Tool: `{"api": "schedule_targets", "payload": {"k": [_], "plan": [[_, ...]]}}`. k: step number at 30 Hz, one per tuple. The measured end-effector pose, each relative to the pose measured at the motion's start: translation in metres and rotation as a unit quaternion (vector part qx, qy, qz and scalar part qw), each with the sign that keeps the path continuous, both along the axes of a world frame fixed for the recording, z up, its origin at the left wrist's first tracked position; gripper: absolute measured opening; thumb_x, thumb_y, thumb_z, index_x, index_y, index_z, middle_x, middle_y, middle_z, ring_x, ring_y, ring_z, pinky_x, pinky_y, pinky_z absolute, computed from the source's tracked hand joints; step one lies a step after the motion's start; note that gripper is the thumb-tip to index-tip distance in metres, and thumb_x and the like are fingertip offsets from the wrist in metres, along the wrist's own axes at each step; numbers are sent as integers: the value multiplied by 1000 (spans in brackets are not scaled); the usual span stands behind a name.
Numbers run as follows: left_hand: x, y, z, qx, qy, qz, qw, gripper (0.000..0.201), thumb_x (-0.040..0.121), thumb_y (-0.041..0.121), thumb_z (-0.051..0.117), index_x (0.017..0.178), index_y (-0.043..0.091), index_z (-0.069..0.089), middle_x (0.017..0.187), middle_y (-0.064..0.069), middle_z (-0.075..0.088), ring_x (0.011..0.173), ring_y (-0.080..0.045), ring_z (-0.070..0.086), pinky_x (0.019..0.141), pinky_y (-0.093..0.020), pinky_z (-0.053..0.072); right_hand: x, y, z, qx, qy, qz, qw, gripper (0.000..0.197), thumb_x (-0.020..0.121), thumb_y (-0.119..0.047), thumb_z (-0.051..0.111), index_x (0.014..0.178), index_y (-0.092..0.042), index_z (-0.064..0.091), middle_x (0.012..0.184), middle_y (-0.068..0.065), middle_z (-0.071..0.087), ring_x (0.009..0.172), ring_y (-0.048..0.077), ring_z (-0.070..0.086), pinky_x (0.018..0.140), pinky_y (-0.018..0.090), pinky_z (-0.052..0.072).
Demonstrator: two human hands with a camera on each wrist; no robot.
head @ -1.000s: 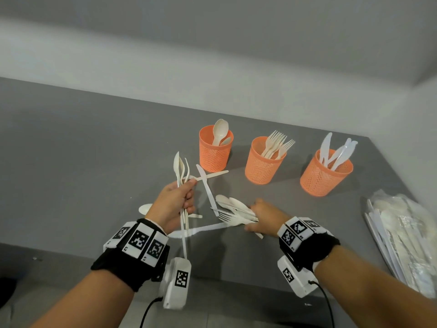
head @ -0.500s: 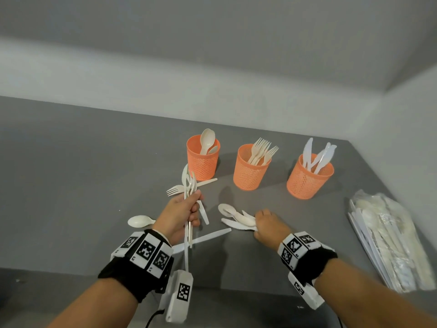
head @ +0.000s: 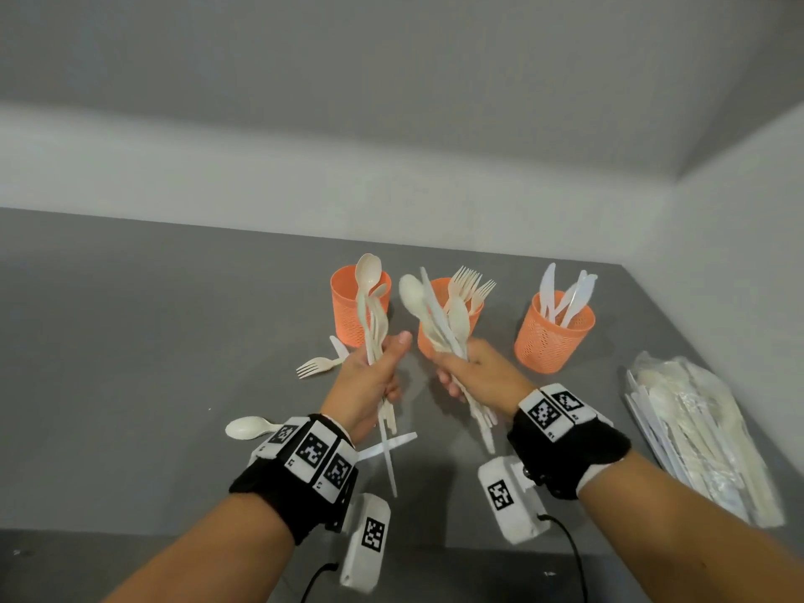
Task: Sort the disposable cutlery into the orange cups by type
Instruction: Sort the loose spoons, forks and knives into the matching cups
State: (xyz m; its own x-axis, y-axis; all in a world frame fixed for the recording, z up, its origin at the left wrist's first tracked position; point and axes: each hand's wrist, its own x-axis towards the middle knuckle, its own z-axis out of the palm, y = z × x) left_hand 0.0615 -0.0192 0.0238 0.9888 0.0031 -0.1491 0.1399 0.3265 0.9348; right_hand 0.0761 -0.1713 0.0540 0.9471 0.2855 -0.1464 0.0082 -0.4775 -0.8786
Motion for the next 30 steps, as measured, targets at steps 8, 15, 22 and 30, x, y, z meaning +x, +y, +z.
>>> {"api": "schedule_targets", "payload": {"k": [8,15,22,30], "plan": [[4,-8,30,-56,-21,-164,985,43,75,27,72,103,-3,59,48,-14,59,34,-24,57,40,-33,53,-3,15,11,160,142,114,970,30,89,-9,57,60,-9,55,43,0,48,38,11,46,41,22,42],[15,-20,23,-42,-26,-82,995,29,83,17,65,104,-1,62,71,-14,69,52,-22,66,48,-29,54,6,7,4,144,139,62,978,16,89,-20,60,92,-5,57,62,2,58,46,8,55,45,20,46],[41,-24,27,-156,-7,-8,988,13,89,17,58,99,10,61,76,-2,71,72,-13,70,61,-26,57,9,7,-4,39,5,59,997,32,100,-29,35,128,-16,39,67,-8,43,39,-3,44,43,9,34],[55,-38,28,-144,-21,-42,988,19,91,11,54,105,-1,56,74,-5,69,75,-16,68,64,-25,57,27,-12,4,-45,-78,119,989,44,98,-24,41,140,-14,33,115,-16,50,105,-4,48,86,0,36]]}}
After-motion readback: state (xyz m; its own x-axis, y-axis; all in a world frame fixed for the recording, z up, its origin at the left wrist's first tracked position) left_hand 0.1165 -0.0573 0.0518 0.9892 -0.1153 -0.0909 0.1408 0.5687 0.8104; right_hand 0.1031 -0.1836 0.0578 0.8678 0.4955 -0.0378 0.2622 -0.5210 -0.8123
